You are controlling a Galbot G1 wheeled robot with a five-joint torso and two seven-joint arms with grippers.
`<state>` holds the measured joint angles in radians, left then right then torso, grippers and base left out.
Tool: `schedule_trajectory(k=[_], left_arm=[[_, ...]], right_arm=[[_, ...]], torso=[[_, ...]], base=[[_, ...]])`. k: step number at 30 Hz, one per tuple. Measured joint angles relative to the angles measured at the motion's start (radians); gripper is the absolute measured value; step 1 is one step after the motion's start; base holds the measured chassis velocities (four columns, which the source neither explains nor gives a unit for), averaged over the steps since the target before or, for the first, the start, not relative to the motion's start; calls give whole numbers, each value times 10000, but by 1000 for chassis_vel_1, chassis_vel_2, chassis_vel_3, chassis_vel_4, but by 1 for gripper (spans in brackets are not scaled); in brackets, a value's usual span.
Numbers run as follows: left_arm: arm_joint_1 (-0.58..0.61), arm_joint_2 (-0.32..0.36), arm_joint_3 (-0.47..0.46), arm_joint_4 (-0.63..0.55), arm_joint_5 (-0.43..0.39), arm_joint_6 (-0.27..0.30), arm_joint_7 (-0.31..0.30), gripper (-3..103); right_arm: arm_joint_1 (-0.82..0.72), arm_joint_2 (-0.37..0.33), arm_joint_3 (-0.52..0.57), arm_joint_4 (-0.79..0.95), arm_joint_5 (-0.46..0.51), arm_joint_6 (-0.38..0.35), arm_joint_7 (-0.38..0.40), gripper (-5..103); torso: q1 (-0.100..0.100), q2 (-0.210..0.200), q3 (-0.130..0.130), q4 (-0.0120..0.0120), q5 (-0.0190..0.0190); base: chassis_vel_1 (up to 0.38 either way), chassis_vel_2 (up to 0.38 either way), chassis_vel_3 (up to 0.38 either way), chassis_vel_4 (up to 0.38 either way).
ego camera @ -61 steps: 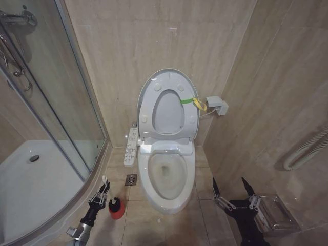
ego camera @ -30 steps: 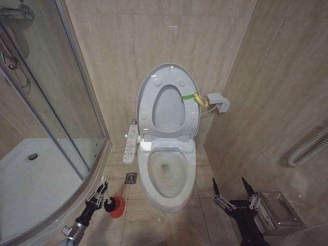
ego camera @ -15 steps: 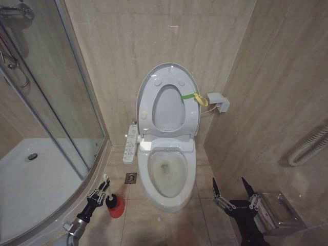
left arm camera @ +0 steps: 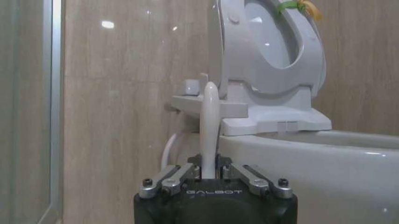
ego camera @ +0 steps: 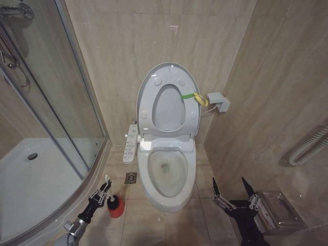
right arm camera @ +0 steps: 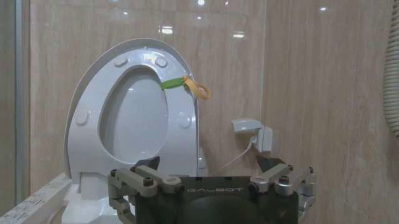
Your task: Open the toilet lid, clean the toilet bowl with a toilet brush, close the toilet lid, and flush.
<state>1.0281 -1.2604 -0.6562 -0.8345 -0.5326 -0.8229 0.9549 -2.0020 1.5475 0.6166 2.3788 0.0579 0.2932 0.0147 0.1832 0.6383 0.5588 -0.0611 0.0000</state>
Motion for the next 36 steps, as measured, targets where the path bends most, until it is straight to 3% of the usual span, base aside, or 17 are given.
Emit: schedule_trajectory(k=[23, 36], left_arm=[[110, 76, -13, -251, 19, 6, 20, 15], [34, 191, -215, 408, -213, 6, 517, 15]], right_arm=[[0, 0, 0, 0, 0, 0, 0, 100], [0, 0, 1, 0, 0, 0, 0, 100]], torso=[[-384, -902, -515, -2, 0], [-513, -1261, -748, -2, 0]], base=[[0, 0, 0, 0], [0, 0, 0, 0]])
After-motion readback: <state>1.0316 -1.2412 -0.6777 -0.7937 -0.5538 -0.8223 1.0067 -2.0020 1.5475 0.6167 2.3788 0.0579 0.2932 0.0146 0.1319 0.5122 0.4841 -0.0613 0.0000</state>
